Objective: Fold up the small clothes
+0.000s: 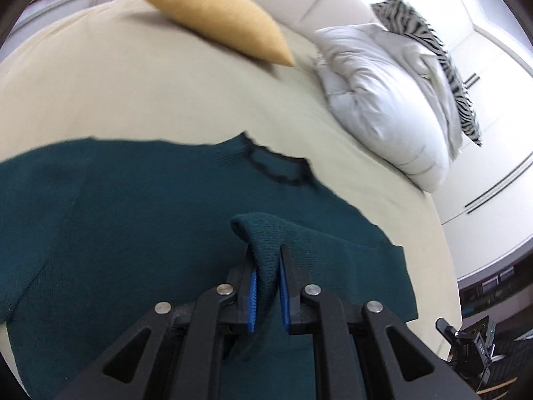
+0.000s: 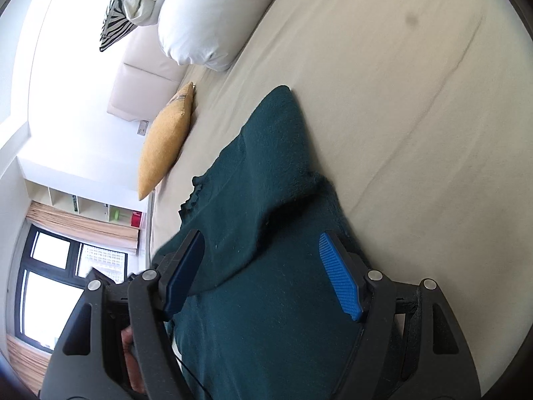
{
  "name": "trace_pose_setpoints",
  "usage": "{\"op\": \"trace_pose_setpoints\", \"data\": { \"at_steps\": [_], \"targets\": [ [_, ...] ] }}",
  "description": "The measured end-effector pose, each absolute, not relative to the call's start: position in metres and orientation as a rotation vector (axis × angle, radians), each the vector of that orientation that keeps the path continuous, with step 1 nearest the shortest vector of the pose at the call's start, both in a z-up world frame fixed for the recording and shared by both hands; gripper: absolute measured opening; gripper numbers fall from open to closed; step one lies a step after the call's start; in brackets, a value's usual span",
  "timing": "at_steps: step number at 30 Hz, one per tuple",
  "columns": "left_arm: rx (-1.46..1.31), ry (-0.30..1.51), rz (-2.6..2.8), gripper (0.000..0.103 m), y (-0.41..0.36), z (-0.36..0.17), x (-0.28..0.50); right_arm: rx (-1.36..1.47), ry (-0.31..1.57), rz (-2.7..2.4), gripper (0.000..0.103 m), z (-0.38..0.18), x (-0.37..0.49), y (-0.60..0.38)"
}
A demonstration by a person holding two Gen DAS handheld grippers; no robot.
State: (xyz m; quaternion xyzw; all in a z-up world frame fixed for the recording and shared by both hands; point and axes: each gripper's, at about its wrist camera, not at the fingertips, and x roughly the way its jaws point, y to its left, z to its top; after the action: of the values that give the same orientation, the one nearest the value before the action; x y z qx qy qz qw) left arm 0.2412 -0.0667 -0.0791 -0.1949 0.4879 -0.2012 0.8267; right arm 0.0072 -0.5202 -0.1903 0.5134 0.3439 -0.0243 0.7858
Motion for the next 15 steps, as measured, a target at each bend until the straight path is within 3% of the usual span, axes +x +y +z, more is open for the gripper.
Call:
{"op": "trace_pose_setpoints", "data": {
  "at_steps": [9,13,15],
  "targets": [
    [-0.426,1.057,-0.446,0.012,-0.061,-0.093,0.241,1.251,0.819,-0.013,0.071,-0.213,0.053,-0.519],
    [-0.415,1.052,-0.444,0.012,-0.06,-0.093,0.245,1.246,0.732,-0.06,0.07,-0.212,0.065,-0.537],
    [-0.424,1.052,-0.425,0.012,-0.056,-0.099,0.247,1.255,0.691,-0.09,0.06,-0.214,0.066,-0.548]
  ]
}}
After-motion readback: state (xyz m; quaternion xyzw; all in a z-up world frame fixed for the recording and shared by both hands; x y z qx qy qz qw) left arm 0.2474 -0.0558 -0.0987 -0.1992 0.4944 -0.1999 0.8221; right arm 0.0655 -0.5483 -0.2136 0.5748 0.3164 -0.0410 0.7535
